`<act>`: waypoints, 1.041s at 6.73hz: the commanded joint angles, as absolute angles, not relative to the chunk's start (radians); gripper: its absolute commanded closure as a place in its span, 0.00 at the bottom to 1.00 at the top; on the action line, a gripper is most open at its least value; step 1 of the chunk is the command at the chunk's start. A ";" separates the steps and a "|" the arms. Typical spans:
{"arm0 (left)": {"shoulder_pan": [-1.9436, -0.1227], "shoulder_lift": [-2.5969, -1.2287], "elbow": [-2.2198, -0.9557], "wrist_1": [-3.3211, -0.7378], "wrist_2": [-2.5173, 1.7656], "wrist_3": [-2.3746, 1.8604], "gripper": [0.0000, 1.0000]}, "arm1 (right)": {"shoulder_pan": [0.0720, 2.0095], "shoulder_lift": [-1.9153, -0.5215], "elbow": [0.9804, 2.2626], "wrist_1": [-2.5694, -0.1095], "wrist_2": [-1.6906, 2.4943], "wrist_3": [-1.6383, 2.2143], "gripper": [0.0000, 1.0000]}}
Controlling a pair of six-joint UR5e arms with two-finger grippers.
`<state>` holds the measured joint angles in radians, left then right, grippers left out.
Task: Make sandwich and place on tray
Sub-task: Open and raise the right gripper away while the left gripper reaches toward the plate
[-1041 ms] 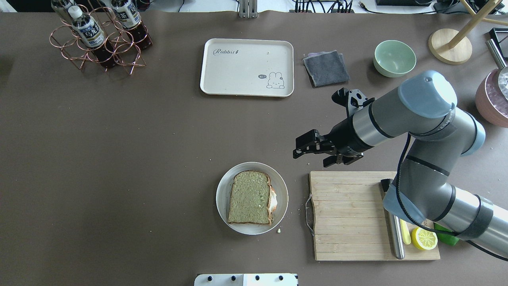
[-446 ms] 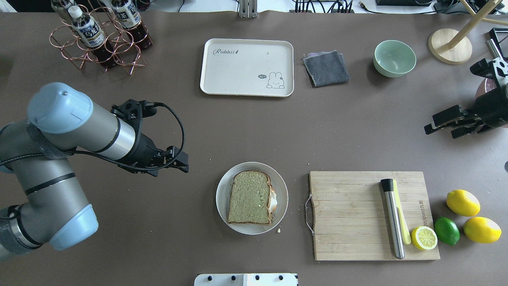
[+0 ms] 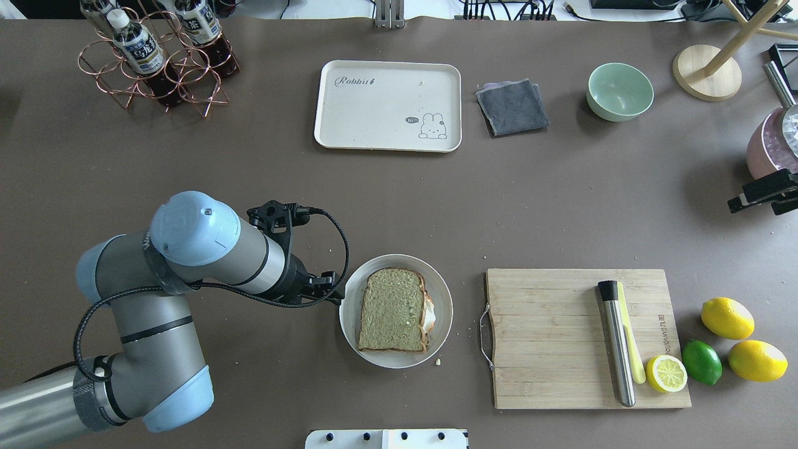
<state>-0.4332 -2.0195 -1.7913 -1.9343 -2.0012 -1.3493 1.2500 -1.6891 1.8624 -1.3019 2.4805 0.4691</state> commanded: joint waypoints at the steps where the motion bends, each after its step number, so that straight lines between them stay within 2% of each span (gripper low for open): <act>1: -0.405 -2.045 -1.724 -1.995 -1.983 -1.390 0.41 | 1.328 -1.689 1.862 -1.444 2.468 0.269 0.00; 2: -0.403 -2.049 -1.717 -1.997 -1.983 -1.391 0.49 | 1.331 -1.690 1.862 -1.450 2.459 0.259 0.00; 4: -0.403 -2.062 -1.700 -2.000 -1.982 -1.390 0.52 | 1.332 -1.694 1.864 -1.448 2.457 0.259 0.00; 5: -0.403 -2.071 -1.691 -2.000 -1.979 -1.393 0.56 | 1.333 -1.694 1.864 -1.448 2.457 0.259 0.00; 7: -0.403 -2.069 -1.686 -2.000 -1.977 -1.391 0.71 | 1.330 -1.701 1.865 -1.448 2.457 0.259 0.00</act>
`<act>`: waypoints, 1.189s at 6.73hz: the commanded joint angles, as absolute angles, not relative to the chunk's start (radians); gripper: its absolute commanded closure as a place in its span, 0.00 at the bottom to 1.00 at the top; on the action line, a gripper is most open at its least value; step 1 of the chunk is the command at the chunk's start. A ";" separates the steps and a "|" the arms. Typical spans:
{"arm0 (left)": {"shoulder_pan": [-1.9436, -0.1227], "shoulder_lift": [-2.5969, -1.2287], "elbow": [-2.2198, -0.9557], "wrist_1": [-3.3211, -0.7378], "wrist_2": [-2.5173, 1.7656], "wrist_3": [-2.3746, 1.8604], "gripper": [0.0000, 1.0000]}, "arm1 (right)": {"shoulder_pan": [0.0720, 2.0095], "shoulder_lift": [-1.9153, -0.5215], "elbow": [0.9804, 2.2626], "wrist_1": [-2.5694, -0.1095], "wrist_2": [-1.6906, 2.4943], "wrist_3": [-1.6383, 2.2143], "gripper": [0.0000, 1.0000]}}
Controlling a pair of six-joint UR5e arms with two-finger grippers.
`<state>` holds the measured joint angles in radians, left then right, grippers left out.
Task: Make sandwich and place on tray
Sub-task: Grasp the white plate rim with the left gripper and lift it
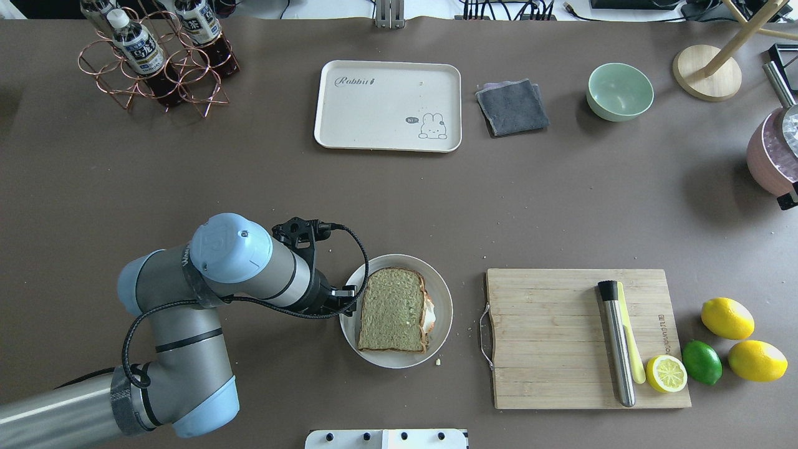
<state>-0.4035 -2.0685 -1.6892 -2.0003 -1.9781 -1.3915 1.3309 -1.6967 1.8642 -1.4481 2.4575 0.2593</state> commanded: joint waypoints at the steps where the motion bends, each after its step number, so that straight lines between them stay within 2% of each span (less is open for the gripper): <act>1: -0.403 -2.069 -1.680 -2.002 -1.976 -1.393 0.77 | 1.331 -1.701 1.865 -1.448 2.457 0.259 0.00; 2: -0.403 -2.069 -1.683 -2.000 -1.977 -1.402 1.00 | 1.331 -1.701 1.864 -1.448 2.457 0.259 0.00; 4: -0.413 -2.071 -1.703 -2.002 -1.985 -1.428 1.00 | 1.331 -1.703 1.864 -1.450 2.457 0.256 0.00; 6: -0.541 -2.104 -1.697 -2.005 -2.037 -1.418 1.00 | 1.336 -1.712 1.867 -1.450 2.457 0.255 0.00; 7: -0.625 -2.167 -1.627 -2.005 -2.093 -1.367 1.00 | 1.344 -1.723 1.874 -1.448 2.459 0.253 0.00; 8: -0.700 -2.274 -1.467 -2.006 -2.147 -1.291 1.00 | 1.345 -1.729 1.878 -1.448 2.459 0.252 0.00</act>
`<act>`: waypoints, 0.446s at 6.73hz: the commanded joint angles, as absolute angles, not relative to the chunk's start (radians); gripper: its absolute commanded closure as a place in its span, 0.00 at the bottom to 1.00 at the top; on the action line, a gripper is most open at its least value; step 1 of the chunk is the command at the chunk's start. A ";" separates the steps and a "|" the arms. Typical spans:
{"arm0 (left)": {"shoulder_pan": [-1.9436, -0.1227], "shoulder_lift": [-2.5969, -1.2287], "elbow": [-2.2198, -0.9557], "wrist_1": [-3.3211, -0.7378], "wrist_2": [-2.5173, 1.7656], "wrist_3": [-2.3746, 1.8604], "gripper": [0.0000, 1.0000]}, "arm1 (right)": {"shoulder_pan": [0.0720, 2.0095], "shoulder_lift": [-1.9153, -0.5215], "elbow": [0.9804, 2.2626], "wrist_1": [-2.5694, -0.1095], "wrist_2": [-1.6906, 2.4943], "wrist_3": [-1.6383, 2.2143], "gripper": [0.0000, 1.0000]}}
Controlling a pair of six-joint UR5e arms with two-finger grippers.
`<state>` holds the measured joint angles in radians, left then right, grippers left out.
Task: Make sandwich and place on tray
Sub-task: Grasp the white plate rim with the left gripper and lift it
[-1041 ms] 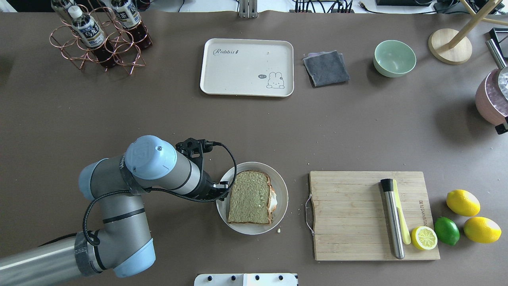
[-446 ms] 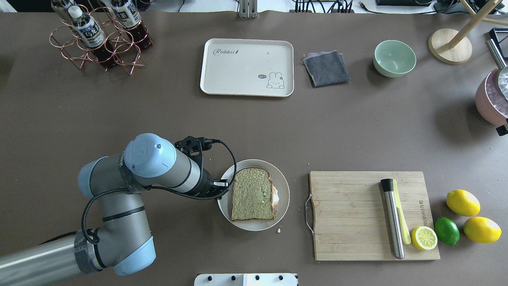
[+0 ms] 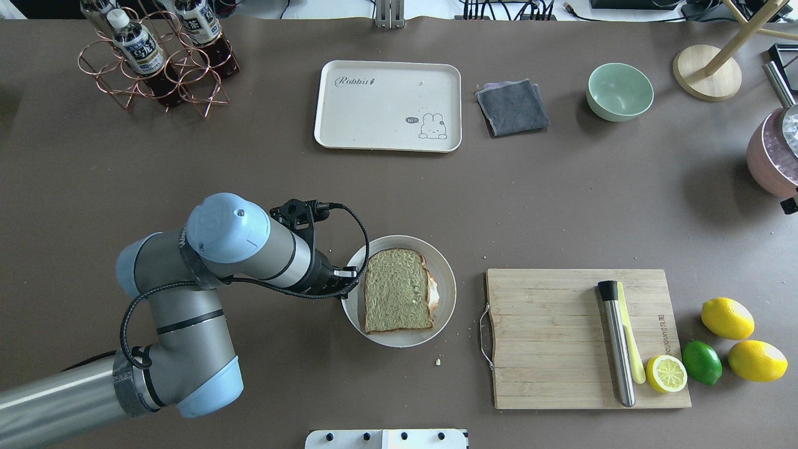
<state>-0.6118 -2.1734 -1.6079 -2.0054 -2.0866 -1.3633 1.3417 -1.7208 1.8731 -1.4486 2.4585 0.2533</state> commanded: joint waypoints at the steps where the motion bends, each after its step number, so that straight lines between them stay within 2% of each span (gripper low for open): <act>1: -0.771 -2.369 -1.307 -2.028 -2.208 -1.216 1.00 | 1.345 -1.729 1.879 -1.448 2.459 0.252 0.00; 2: -0.826 -2.426 -1.176 -2.048 -2.253 -1.124 1.00 | 1.348 -1.736 1.885 -1.448 2.457 0.252 0.00; 3: -0.850 -2.559 -0.956 -2.110 -2.255 -1.100 1.00 | 1.356 -1.744 1.893 -1.448 2.457 0.252 0.00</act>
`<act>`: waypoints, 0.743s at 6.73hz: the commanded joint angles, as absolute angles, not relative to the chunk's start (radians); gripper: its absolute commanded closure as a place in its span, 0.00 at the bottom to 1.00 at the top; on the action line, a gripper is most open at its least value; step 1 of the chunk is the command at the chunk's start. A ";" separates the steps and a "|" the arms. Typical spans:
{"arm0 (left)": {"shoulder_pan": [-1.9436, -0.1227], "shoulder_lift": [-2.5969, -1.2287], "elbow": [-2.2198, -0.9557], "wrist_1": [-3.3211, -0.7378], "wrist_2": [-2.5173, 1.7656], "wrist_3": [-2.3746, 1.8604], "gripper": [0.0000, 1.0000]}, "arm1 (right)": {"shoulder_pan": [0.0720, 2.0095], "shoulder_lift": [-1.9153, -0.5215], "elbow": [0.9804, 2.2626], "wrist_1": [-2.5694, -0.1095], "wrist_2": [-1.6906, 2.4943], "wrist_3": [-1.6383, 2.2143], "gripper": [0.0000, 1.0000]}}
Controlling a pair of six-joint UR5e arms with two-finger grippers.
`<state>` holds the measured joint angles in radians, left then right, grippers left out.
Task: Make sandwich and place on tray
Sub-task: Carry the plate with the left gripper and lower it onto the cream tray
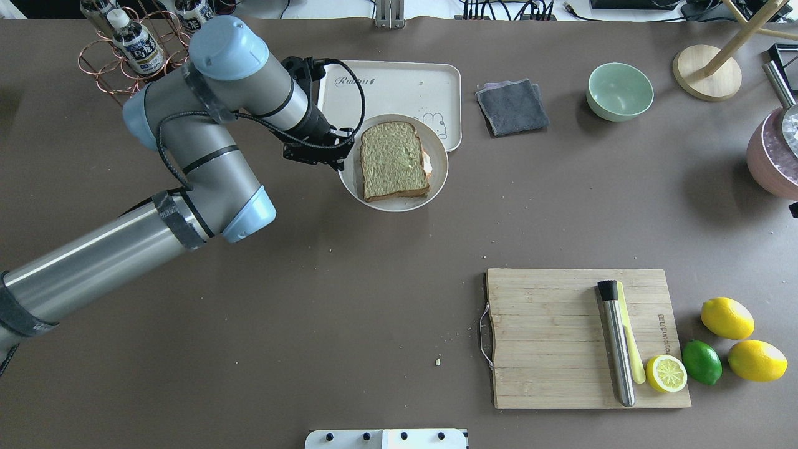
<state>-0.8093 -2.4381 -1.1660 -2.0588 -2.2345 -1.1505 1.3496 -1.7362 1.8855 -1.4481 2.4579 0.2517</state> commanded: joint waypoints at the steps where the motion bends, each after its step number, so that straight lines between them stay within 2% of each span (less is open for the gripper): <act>1: -0.857 -2.598 -0.819 -2.214 -2.252 -1.095 1.00 | 1.356 -1.746 1.897 -1.448 2.448 0.252 0.00; 2: -0.859 -2.656 -0.731 -2.223 -2.241 -1.092 1.00 | 1.355 -1.746 1.898 -1.448 2.435 0.252 0.00; 5: -0.858 -2.710 -0.609 -2.290 -2.168 -1.092 1.00 | 1.350 -1.749 1.898 -1.448 2.427 0.252 0.00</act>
